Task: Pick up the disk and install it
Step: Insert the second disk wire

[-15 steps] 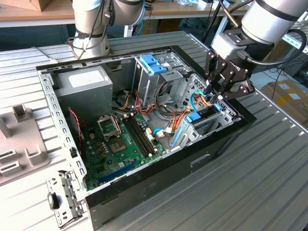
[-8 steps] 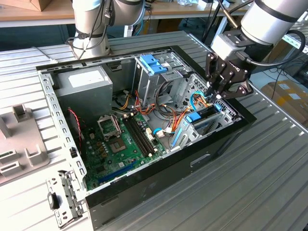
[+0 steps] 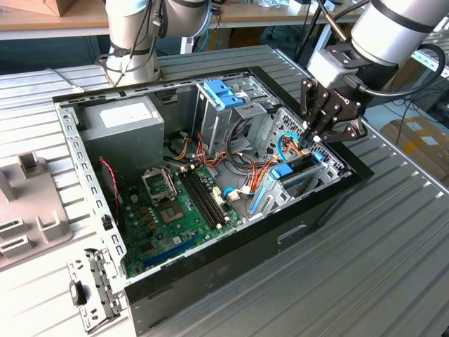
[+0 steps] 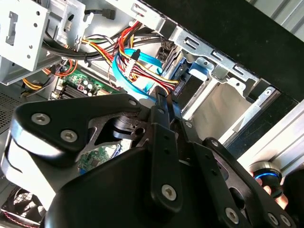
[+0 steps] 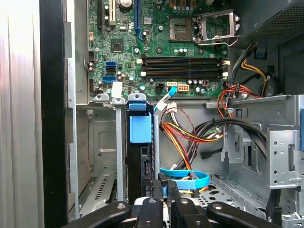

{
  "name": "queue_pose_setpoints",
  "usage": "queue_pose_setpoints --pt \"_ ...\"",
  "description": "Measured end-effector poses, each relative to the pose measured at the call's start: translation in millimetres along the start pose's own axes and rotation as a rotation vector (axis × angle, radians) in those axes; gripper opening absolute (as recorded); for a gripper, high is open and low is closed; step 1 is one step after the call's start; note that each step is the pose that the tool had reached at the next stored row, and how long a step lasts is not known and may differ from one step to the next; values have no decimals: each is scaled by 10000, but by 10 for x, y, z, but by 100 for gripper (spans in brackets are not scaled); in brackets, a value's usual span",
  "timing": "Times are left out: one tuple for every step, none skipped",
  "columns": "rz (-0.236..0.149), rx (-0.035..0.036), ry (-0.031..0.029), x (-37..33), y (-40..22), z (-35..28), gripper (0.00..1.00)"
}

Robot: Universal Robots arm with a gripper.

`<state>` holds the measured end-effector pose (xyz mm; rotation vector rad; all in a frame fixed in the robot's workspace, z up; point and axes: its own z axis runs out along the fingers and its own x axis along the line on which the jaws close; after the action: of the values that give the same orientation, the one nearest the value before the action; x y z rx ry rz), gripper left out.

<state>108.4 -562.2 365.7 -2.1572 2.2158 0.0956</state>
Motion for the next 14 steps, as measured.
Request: queue_pose_setpoints --pt "0 0 0 0 0 0 16" --pt "0 0 0 0 0 0 16" --pt "-1 0 -1 0 0 1 16" --pt "0 0 -3 3 0 2 16" --pt "0 0 -1 11 0 0 16" --pt "0 0 1 18 1 -1 16" --pt "0 1 0 24 3 0 16" --pt "0 0 0 30 5 0 16" --pt "0 0 0 34 7 0 16" --pt "0 0 -1 42 10 2 16" --pt "0 1 -1 46 13 2 16" --pt "-1 0 0 50 14 3 16" --pt "-1 0 -1 57 17 5 16" --pt "-1 0 0 63 20 6 16"
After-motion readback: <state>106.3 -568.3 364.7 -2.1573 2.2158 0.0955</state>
